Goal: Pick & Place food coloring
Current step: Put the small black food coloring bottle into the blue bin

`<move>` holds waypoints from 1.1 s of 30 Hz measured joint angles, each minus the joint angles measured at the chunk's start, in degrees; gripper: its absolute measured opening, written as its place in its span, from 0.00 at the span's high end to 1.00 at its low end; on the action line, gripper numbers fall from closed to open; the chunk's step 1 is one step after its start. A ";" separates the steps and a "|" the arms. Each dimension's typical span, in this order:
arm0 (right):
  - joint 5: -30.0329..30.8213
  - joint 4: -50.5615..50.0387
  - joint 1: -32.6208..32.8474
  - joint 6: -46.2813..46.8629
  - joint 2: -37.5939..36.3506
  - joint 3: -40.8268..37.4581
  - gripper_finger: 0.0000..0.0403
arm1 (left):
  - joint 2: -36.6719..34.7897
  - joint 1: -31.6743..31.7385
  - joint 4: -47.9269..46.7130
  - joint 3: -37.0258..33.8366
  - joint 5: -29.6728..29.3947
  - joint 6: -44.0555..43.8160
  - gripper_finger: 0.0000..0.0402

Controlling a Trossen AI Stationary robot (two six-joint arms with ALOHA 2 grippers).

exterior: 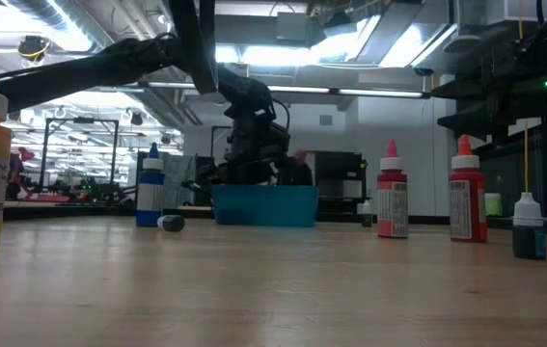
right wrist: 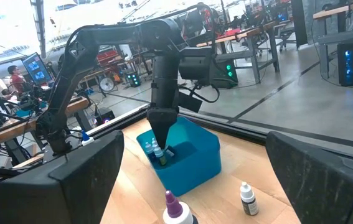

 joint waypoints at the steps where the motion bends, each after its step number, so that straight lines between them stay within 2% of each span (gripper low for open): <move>1: -0.01 -0.01 0.01 0.01 0.00 0.00 0.03 | 0.00 0.02 0.01 0.00 0.11 0.17 0.86; 5: -0.01 -0.01 0.01 0.01 0.00 0.00 0.03 | -0.01 0.02 0.01 0.00 0.43 0.31 0.88; 10: -0.01 0.00 0.01 -0.01 0.00 0.00 0.03 | 0.00 0.35 -0.01 0.24 2.95 0.24 0.86; 33: -0.01 -0.01 -0.01 -0.01 0.00 0.00 0.03 | -0.04 1.09 0.01 2.03 2.58 -3.04 0.88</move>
